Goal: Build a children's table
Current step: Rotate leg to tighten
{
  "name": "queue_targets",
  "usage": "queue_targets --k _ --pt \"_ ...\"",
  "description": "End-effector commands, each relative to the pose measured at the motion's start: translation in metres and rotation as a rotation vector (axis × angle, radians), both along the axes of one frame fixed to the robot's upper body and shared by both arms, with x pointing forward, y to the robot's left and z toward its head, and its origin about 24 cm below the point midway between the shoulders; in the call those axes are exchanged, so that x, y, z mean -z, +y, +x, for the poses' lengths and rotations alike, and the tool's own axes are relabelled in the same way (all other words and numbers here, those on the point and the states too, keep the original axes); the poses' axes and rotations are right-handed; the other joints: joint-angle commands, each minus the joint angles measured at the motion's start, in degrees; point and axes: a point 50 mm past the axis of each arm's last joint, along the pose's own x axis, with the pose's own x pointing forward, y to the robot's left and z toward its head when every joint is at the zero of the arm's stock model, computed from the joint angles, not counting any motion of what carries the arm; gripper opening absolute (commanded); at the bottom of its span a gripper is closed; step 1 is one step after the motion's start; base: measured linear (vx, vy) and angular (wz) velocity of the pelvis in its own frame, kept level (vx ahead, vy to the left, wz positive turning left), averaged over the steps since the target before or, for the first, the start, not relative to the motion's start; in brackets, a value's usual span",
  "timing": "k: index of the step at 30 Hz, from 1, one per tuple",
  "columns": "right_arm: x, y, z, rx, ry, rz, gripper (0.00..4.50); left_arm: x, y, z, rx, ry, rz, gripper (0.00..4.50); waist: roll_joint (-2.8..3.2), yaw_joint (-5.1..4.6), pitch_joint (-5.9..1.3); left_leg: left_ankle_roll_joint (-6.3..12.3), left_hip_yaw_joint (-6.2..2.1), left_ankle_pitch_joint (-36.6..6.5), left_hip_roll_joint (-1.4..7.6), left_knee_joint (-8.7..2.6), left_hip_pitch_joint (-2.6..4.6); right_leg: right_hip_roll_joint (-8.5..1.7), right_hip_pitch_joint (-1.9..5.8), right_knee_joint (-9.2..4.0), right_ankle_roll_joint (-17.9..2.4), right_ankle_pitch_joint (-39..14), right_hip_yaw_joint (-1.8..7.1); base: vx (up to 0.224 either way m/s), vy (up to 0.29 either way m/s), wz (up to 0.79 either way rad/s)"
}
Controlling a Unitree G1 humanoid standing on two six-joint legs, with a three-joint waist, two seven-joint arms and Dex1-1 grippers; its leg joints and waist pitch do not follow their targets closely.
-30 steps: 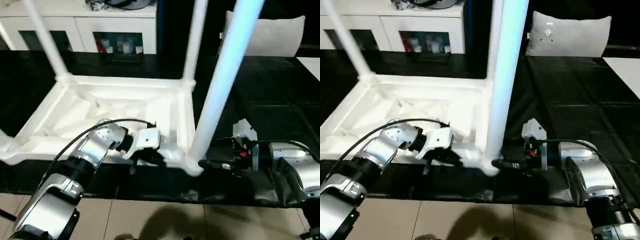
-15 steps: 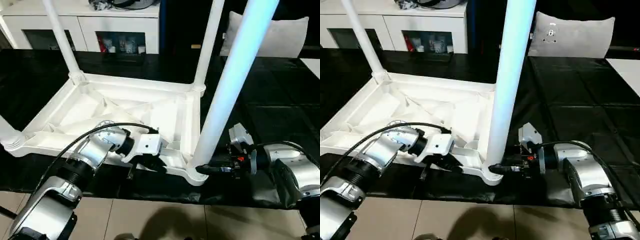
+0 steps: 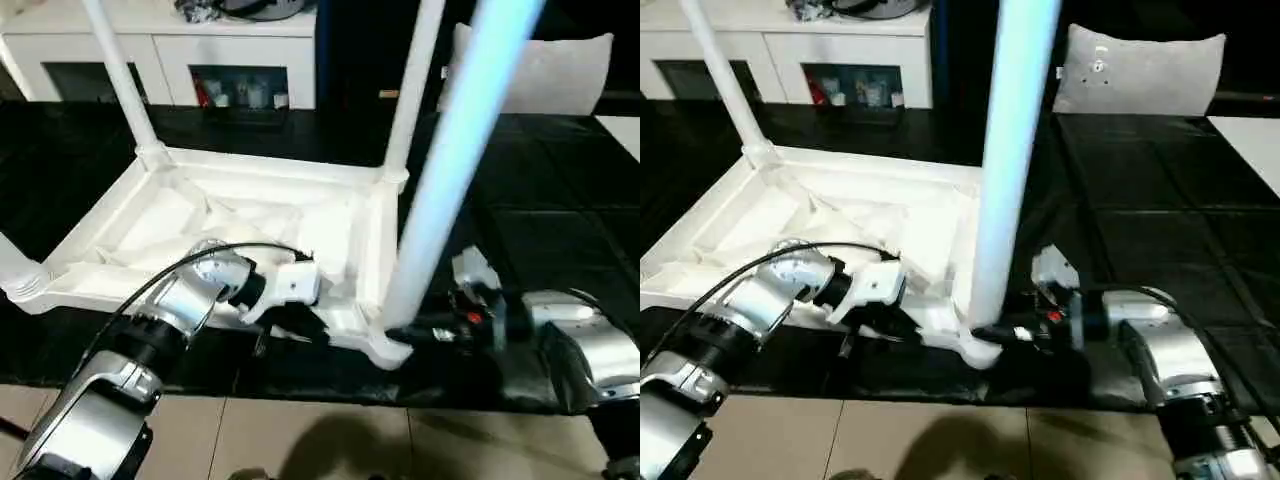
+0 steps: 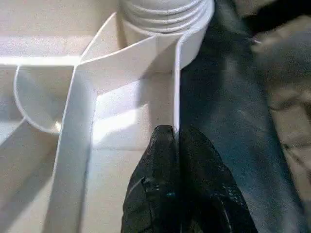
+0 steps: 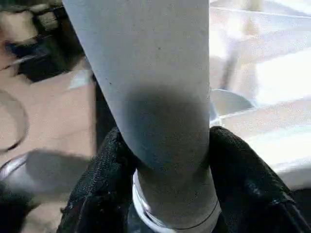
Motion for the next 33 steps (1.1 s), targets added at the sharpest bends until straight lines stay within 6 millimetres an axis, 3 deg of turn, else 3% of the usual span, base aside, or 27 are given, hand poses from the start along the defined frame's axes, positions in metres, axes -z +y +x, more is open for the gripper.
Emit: queue_targets --k 1,3,5,6,7,8,9,10,11,13,15,19,20,27,28,33 --pt "0.006 0.028 0.017 0.158 0.004 -0.044 1.95 -0.005 -0.032 0.007 -0.082 -0.03 -0.067 0.0 -0.76 -0.73 -3.26 3.0 -0.22 -7.15 1.64 -3.53 -0.26 -4.83 3.25 -6.34 -0.95 -32.0 2.3 0.0 0.0 0.0" --pt "0.01 0.035 0.028 0.286 0.02 -0.07 1.95 -0.005 -0.039 0.012 -0.155 -0.036 -0.071 0.0 -0.68 -1.72 -3.33 2.4 -0.52 -7.46 1.47 -3.54 -0.57 -4.78 3.56 -6.65 0.4 -32.8 1.78 0.0 0.0 0.0" --pt "0.011 0.042 0.037 0.404 0.034 -0.092 1.94 -0.006 -0.045 0.016 -0.218 -0.04 -0.074 0.0 -0.58 -2.96 -3.39 2.22 -0.7 -8.0 1.47 -3.52 -0.69 -4.72 3.54 -6.78 0.26 -31.92 1.55 0.0 0.0 0.0" --pt "0.011 0.042 0.037 0.404 0.034 -0.092 1.94 -0.006 -0.045 0.016 -0.218 -0.04 -0.074 0.0 -0.5 -3.51 -3.54 2.53 -0.79 -7.99 1.53 -3.52 -0.58 -4.94 3.58 -6.76 -0.33 -30.85 1.62 0.0 0.0 0.0" --pt "0.014 0.05 0.048 0.541 0.047 -0.113 1.94 -0.008 -0.052 0.021 -0.285 -0.056 -0.081 0.0 0.02 -3.91 -3.55 2.98 -0.78 -7.6 1.62 -3.61 -0.6 -4.89 3.5 -6.55 -1.37 -29.04 1.93 0.0 0.0 0.0" --pt "0.014 0.05 0.049 0.546 0.047 -0.114 1.94 -0.008 -0.052 0.021 -0.288 -0.057 -0.081 0.0 0.02 -3.91 -3.55 2.98 -0.78 -7.6 1.62 -3.61 -0.6 -4.89 3.5 -6.55 -1.37 -29.04 1.93 0.0 0.0 0.0" --pt "0.014 0.053 0.053 0.602 0.054 -0.112 1.94 -0.009 -0.055 0.023 -0.317 -0.061 -0.088 0.0 -0.37 -4.33 -3.79 3.46 -0.74 -7.02 1.56 -3.54 -0.66 -4.92 3.66 -6.37 -2.39 -27.16 2.05 0.0 0.0 0.0" --pt "0.015 0.056 0.055 0.639 0.057 -0.108 1.94 -0.009 -0.057 0.024 -0.337 -0.072 -0.085 0.0 -0.33 -4.4 -3.78 3.9 -0.65 -6.26 1.52 -3.55 -0.71 -4.95 3.59 -6.16 -3.21 -26.04 2.24 0.0 0.0 0.0" --pt "0.015 0.056 0.055 0.639 0.057 -0.108 1.94 -0.009 -0.057 0.024 -0.337 -0.072 -0.085 0.0 -0.27 -4.34 -3.8 4.04 -0.68 -6.04 1.66 -3.61 -0.67 -5.0 3.62 -6.08 -3.5 -25.52 2.33 0.0 0.0 0.0" --pt "0.014 0.063 0.057 0.646 0.036 -0.103 2.49 -0.009 -0.062 0.026 -0.363 -0.089 -0.081 0.0 -0.57 -4.07 -4.01 5.05 -0.63 -4.23 2.04 -3.69 -0.77 -5.16 3.78 -5.33 -5.07 -21.49 2.84 0.0 0.0 0.0" --pt "0.013 0.065 0.057 0.641 0.022 -0.106 2.63 -0.01 -0.063 0.026 -0.373 -0.09 -0.084 0.0 -0.55 -3.88 -4.0 5.47 -0.59 -3.61 2.22 -3.69 -0.75 -5.18 3.72 -4.92 -6.25 -19.12 3.05 0.0 0.0 0.0" --pt "0.013 0.054 0.056 0.634 -0.01 -0.11 2.97 -0.009 -0.059 0.027 -0.374 -0.098 -0.077 0.0 -0.46 -3.11 -4.24 6.43 -0.63 -1.34 2.53 -3.59 -0.94 -5.46 4.0 -4.04 -8.36 -13.78 3.37 0.0 0.0 0.0" --pt "0.01 0.046 0.054 0.611 -0.035 -0.084 3.17 -0.008 -0.054 0.027 -0.368 -0.102 -0.073 0.0 -0.26 -2.92 -4.24 6.58 -0.6 -1.66 2.56 -3.55 -0.9 -5.46 4.05 -4.06 -8.5 -13.55 3.36 0.0 0.0 0.0" --pt "0.002 0.018 0.045 0.554 -0.114 -0.048 3.7 -0.003 -0.039 0.025 -0.312 -0.128 -0.047 0.0 -0.43 -2.32 -4.21 7.12 -0.53 -2.46 2.59 -3.56 -1.03 -5.42 4.15 -4.11 -8.34 -13.68 3.39 0.0 0.0 0.0" --pt "-0.002 0.006 0.041 0.514 -0.142 -0.042 3.83 -0.002 -0.032 0.024 -0.28 -0.132 -0.032 0.0 -0.43 -2.3 -4.12 7.01 -0.5 -2.94 2.51 -3.58 -1.03 -5.38 4.08 -4.29 -8.16 -14.85 3.31 0.0 0.0 0.0" --pt "-0.008 -0.014 0.024 0.32 -0.155 -0.069 4.0 0.0 -0.018 0.019 -0.178 -0.135 0.006 0.0 -0.37 -1.77 -3.99 7.65 -0.53 -4.31 2.6 -3.53 -1.06 -5.22 4.12 -4.53 -6.81 -16.49 3.25 0.0 0.0 0.0"
